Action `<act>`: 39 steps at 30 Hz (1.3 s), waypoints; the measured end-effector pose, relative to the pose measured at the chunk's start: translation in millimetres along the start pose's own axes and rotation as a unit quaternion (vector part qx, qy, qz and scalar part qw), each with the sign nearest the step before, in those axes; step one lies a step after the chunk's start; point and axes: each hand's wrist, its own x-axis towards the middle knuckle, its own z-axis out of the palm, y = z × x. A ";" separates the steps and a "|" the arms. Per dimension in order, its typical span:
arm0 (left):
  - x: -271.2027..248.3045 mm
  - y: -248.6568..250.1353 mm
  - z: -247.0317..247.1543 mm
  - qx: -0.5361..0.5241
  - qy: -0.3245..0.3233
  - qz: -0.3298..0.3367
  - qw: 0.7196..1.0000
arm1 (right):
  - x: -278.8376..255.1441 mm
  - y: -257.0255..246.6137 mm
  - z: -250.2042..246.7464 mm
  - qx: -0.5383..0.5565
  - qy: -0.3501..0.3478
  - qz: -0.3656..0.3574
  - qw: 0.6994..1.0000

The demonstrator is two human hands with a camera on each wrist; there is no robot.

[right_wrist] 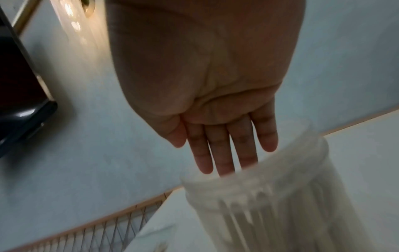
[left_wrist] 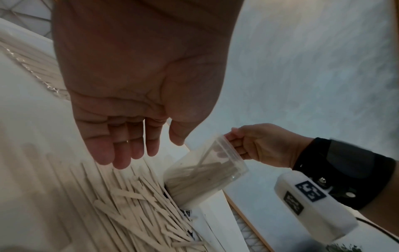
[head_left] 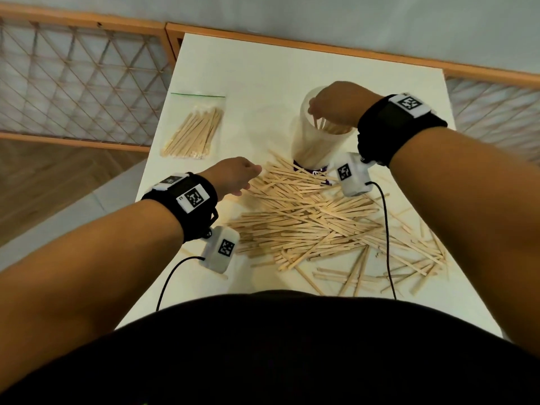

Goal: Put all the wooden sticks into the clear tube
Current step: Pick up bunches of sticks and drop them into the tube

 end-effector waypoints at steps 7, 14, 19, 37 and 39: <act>-12.0 8.5 15.0 0.099 -0.023 0.029 0.994 | -51.5 31.2 -12.7 0.306 0.140 0.039 0.941; -22.6 8.7 43.8 0.331 -0.046 0.076 0.940 | -114.8 61.7 47.0 0.257 0.101 0.044 0.960; -19.7 -12.0 78.3 0.440 -0.062 0.058 0.894 | -145.9 91.1 135.7 0.060 -0.076 0.049 0.994; -25.5 -43.5 106.1 0.470 0.100 0.128 0.868 | -128.3 103.3 210.6 -0.045 0.044 -0.030 0.998; -26.0 -42.8 103.6 0.461 0.102 0.115 0.874 | -125.2 107.4 208.4 -0.025 0.033 -0.040 0.998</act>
